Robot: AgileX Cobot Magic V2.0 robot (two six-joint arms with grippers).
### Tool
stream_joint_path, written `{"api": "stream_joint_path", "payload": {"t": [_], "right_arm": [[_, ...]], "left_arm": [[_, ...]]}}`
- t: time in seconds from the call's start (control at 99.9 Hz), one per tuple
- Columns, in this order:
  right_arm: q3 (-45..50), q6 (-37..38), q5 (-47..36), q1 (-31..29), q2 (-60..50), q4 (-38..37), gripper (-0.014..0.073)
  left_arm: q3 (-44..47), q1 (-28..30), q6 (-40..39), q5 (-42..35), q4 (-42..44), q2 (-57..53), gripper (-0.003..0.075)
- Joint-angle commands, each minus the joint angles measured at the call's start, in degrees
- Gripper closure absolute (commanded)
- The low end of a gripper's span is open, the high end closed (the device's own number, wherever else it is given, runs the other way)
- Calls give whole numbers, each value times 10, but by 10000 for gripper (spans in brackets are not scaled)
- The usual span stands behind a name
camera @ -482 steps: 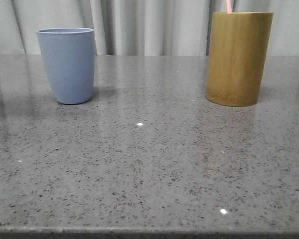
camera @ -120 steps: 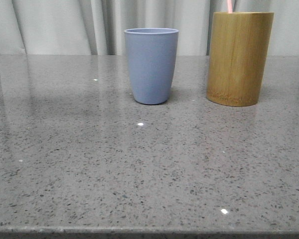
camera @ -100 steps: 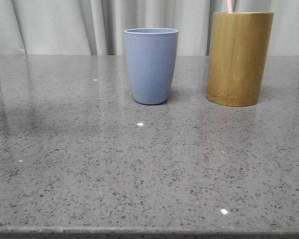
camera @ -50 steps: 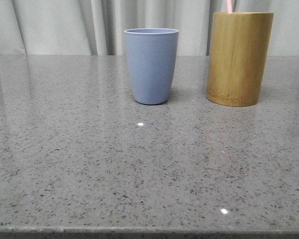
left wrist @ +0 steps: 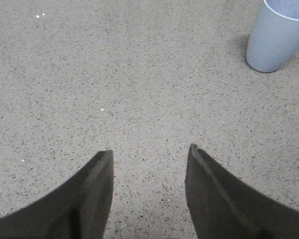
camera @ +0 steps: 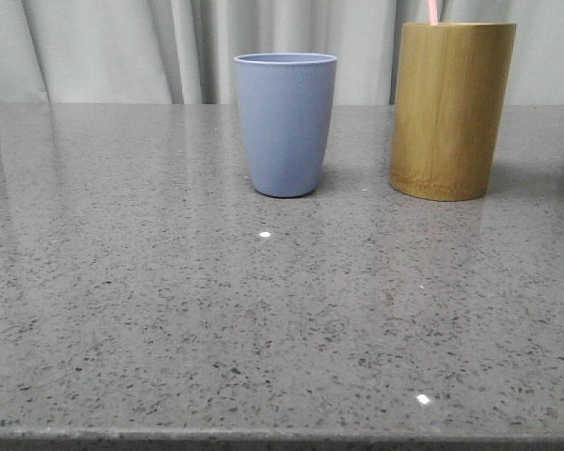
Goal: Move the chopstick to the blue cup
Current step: 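Reach the right gripper into the bamboo holder and grasp the pink stick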
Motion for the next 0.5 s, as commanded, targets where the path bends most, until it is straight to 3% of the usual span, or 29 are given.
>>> {"api": "stream_joint_path", "payload": {"t": [0.0, 0.36, 0.49], "right_arm": [[-48, -5, -43, 0, 27, -3, 94], [-126, -5, -47, 0, 133, -17, 95], [-132, -5, -49, 0, 146, -19, 134]], "left_arm": [[-15, -2, -6, -35, 6, 3, 383], [-15, -2, -6, -35, 7, 3, 383], [-15, -2, -6, -35, 7, 3, 383]]}}
